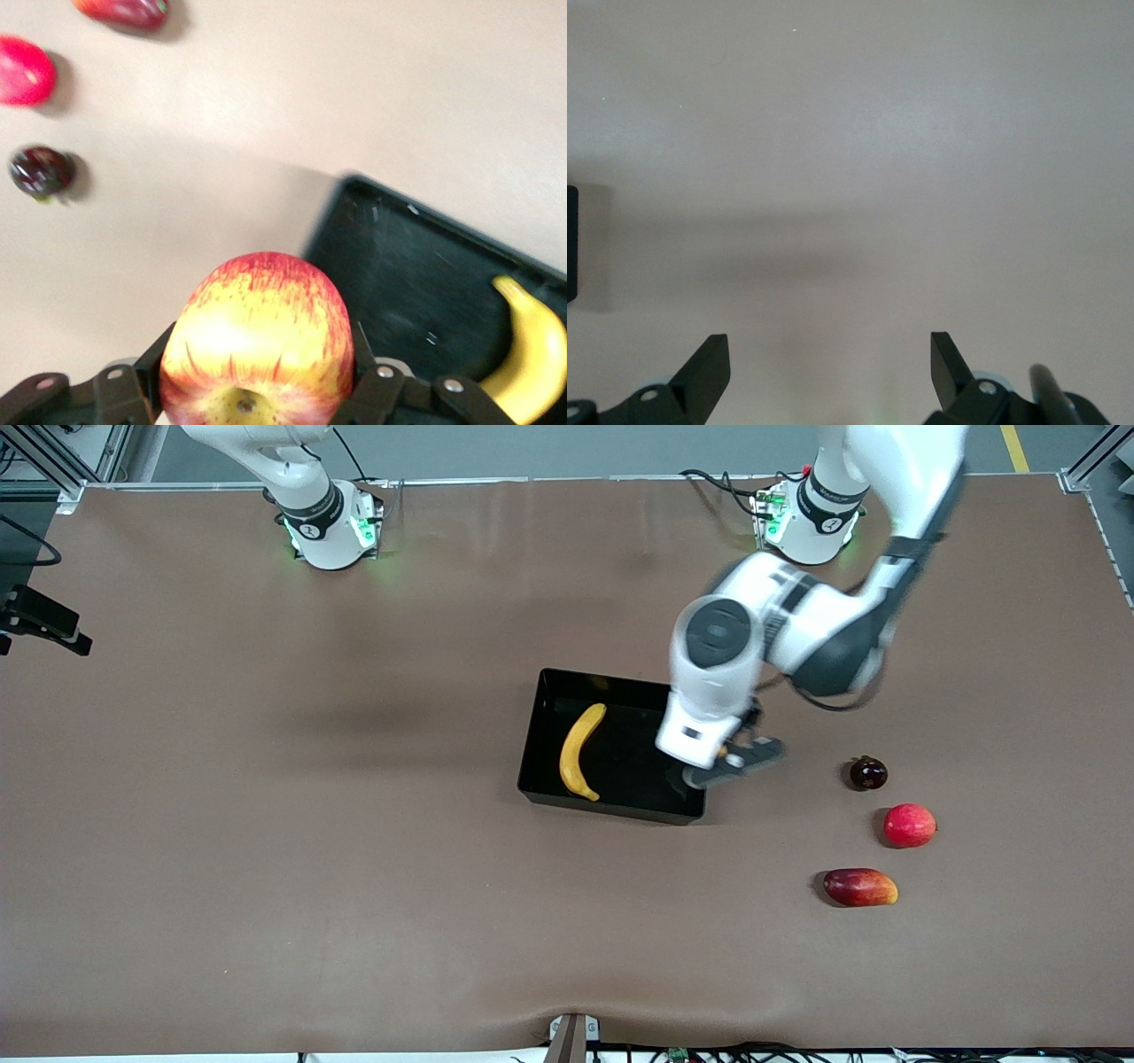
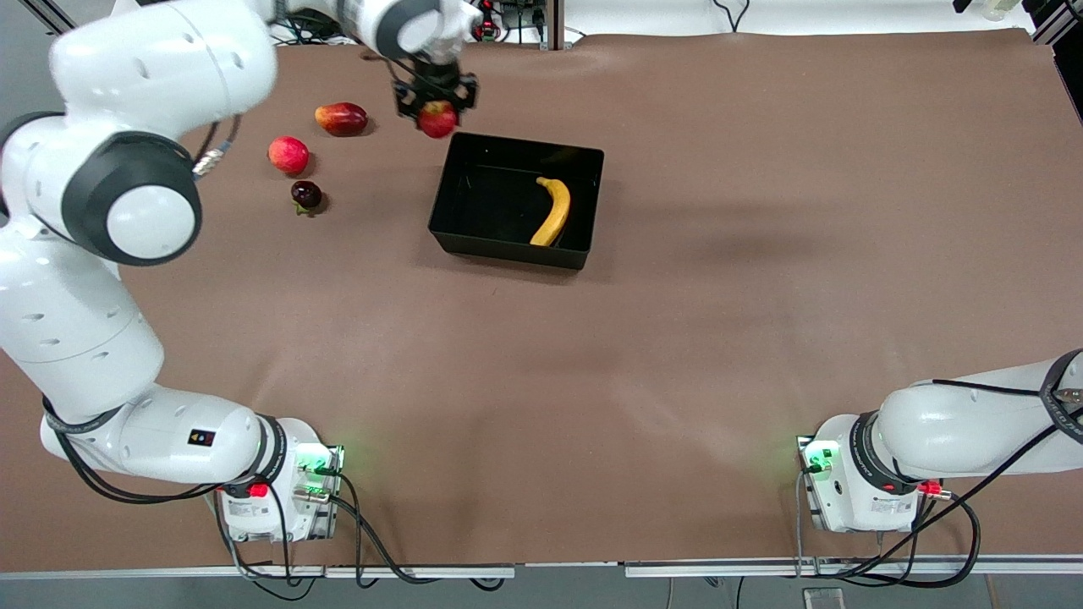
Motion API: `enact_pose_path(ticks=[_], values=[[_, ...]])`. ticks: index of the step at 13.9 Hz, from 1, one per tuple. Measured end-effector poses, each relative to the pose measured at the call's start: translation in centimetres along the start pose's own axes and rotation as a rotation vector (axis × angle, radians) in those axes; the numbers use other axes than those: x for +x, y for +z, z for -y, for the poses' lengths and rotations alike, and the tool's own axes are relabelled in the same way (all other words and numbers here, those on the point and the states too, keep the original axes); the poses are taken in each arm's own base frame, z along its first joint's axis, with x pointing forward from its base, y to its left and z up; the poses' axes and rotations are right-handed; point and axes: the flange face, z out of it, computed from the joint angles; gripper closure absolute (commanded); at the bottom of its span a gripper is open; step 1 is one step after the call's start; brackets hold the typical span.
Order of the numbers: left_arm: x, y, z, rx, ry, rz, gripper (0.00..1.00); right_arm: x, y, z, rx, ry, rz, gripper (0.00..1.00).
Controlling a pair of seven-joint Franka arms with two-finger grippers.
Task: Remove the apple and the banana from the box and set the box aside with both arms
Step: 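Carry the apple beside the mango and release it with the left gripper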
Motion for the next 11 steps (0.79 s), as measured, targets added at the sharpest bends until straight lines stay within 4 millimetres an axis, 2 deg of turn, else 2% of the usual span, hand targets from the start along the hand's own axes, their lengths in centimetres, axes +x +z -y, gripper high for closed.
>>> enact_pose_path(ticks=[3,6,8,10,11], values=[[6.2,2.7,7.7,0.014,0.058,0.054,1.00,0.1,0.1,0.0,0.000,0.000,0.001,0.00],[10.8,8.1,14.4,-0.006,0.118,0.127,1.00,0.1,0.1,0.0,0.000,0.001,0.002,0.00],[12.6,13.2,16.6,-0.048,0.117,0.154,1.00,0.1,0.1,0.0,0.000,0.001,0.002,0.00],[12.7,17.1,16.4,-0.084,0.122,0.165,1.00,0.1,0.1,0.0,0.000,0.001,0.003,0.00],[12.5,18.2,16.0,-0.092,0.128,0.168,1.00,0.1,0.1,0.0,0.000,0.001,0.003,0.00]])
